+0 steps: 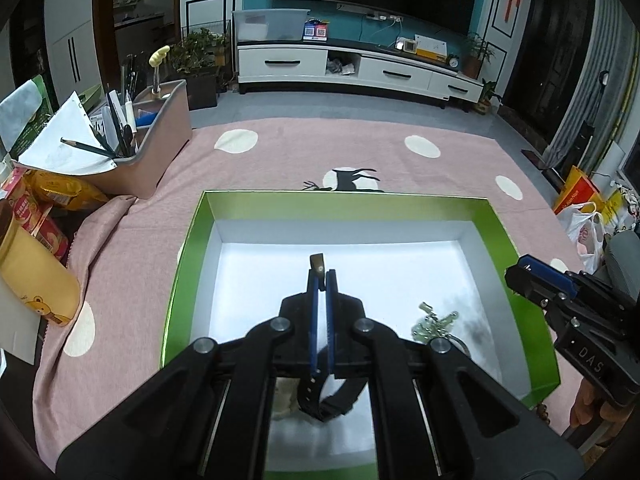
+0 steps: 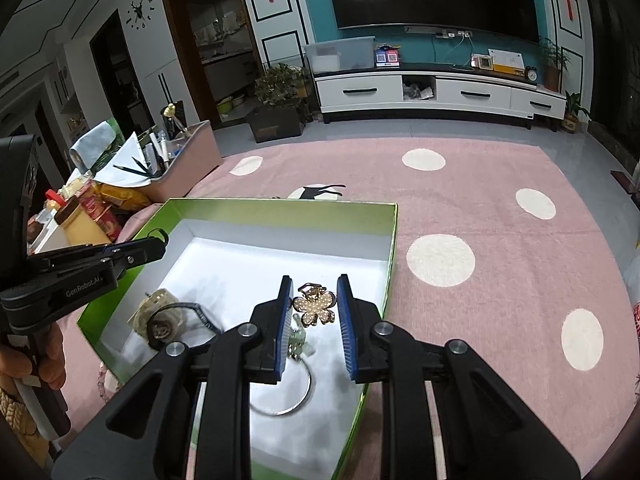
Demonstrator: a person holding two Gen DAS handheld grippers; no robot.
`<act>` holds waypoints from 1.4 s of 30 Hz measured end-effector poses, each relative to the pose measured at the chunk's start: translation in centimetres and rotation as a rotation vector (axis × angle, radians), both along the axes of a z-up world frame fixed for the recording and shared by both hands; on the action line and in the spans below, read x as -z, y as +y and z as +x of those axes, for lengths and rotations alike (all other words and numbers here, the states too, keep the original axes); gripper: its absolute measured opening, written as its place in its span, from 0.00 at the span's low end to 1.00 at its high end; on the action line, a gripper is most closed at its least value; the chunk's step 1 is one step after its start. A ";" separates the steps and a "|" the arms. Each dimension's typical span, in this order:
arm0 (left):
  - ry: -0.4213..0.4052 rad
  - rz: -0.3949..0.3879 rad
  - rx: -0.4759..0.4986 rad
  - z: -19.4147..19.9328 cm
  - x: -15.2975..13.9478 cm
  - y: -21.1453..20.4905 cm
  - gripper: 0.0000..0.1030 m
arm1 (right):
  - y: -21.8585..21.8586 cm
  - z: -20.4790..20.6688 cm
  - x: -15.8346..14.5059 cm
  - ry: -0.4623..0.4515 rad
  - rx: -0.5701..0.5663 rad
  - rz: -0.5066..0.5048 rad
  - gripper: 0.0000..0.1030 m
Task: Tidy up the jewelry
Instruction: 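Carry the ring and flower charm into the green box and open both tools, then grasp the pink bead bracelet with the left tool while the right tool grasps the silver ring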
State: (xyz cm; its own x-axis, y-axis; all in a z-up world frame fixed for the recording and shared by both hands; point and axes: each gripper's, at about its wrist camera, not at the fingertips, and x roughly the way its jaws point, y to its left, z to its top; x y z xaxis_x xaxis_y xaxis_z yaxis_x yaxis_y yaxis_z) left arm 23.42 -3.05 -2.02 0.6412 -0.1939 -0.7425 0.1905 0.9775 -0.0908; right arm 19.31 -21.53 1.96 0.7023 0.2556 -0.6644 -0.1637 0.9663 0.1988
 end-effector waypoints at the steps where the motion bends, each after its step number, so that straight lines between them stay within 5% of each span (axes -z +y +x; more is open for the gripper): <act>1: 0.003 0.002 -0.003 0.2 0.1 0.0 0.03 | 0.0 0.3 0.0 0.003 0.004 0.000 0.22; 3: 0.006 0.005 -0.006 0.4 0.3 0.0 0.04 | -0.1 0.7 0.2 0.015 0.017 0.007 0.26; 6: 0.004 0.005 -0.010 0.4 0.4 0.0 0.21 | -0.6 0.8 0.2 0.015 0.043 0.032 0.40; 7: 0.001 0.006 -0.011 0.3 0.4 0.1 0.30 | -0.8 0.7 0.2 0.012 0.045 0.039 0.41; 24: -0.044 0.021 -0.010 -4.7 -2.0 -0.1 0.66 | -2.1 -5.4 -2.5 -0.041 0.047 0.078 0.44; 29: -0.038 0.027 -0.017 -6.9 -2.4 0.3 0.82 | -2.0 -7.8 -2.7 -0.036 0.047 0.079 0.57; 34: -0.025 0.016 -0.018 -9.6 -2.6 1.1 0.87 | -1.8 -10.5 -2.5 -0.015 0.033 0.080 0.67; 42: 0.002 -0.050 -0.079 -13.7 -2.4 4.8 0.87 | -1.5 -14.2 -2.2 0.003 0.015 0.081 0.68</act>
State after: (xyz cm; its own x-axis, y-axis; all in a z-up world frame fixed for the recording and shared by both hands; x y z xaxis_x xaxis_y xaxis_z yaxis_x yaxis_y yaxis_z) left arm 9.73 1.71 0.42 0.6542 -0.1795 -0.7347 0.1129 0.9837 -0.1398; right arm 5.13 -23.08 4.14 0.7047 0.2981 -0.6439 -0.1488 0.9494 0.2766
